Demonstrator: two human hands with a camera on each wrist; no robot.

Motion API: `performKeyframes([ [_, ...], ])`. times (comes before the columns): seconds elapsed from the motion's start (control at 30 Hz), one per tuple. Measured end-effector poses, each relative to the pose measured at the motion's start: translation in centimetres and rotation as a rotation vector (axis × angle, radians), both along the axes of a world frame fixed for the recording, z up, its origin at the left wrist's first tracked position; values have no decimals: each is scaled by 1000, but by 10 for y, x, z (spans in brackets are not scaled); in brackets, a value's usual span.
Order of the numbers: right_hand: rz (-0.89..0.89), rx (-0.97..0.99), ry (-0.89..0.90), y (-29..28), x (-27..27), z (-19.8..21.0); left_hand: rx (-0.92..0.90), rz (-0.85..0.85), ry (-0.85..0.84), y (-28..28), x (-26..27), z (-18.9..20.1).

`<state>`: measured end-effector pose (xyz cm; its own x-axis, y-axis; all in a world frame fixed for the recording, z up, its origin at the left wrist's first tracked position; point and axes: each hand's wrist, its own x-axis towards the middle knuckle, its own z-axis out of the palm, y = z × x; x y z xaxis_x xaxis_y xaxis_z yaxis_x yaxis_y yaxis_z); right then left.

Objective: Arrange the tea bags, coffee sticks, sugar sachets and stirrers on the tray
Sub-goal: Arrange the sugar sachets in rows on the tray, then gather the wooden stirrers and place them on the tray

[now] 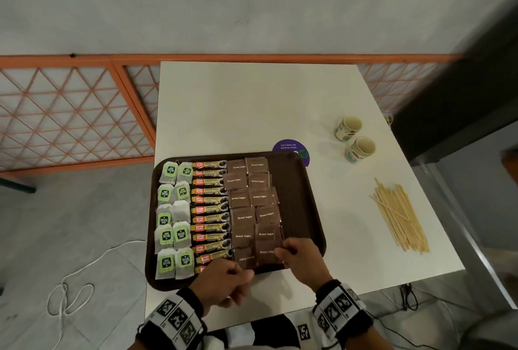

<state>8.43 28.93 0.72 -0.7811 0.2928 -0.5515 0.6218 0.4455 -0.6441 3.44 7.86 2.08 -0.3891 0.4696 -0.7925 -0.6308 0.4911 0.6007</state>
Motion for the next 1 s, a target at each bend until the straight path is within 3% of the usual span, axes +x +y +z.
performKeyframes([
  [0.07,49,78,-20,7,-8,-4,-17,42,8,-5,-5,1],
  [0.2,-16,165,-72,14,-8,-6,-64,55,72,-11,-14,4],
  [0.27,-32,232,-58,14,-1,-4,-122,17,276,-10,-27,4],
  [0.4,-46,270,49,19,22,10,-293,-121,896,9,-83,2],
  [0.5,-90,308,15,30,48,15,-411,-313,1116,29,-125,-9],
  [0.63,-272,271,-62,46,84,23,-493,-699,1071,42,-142,-26],
  [0.7,-351,247,-75,52,101,28,-535,-803,1066,44,-140,-33],
  [0.9,-486,257,-87,65,133,33,-597,-828,1086,49,-133,-43],
  [1.0,-469,320,-102,64,133,38,-556,-772,1124,47,-130,-34],
])
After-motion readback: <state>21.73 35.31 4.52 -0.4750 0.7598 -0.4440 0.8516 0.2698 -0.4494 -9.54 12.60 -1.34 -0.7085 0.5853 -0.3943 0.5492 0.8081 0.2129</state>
